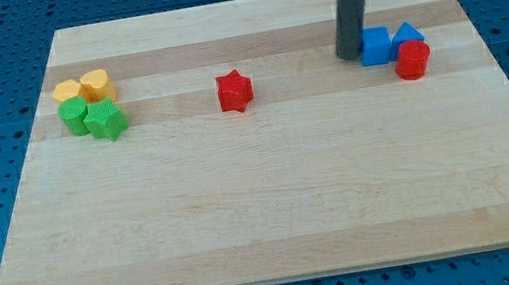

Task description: Push the red star into the blue cube

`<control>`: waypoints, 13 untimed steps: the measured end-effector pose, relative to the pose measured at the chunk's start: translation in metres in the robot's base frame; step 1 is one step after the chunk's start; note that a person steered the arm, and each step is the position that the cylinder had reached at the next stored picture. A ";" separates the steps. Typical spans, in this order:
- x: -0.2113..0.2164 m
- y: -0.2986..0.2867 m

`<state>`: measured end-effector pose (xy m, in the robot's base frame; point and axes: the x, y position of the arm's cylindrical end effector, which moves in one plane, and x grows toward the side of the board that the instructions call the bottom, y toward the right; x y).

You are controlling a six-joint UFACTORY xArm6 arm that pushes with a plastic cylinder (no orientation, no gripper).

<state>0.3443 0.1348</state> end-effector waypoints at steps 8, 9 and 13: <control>0.093 -0.241; 0.088 -0.238; 0.026 -0.120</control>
<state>0.3703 0.0144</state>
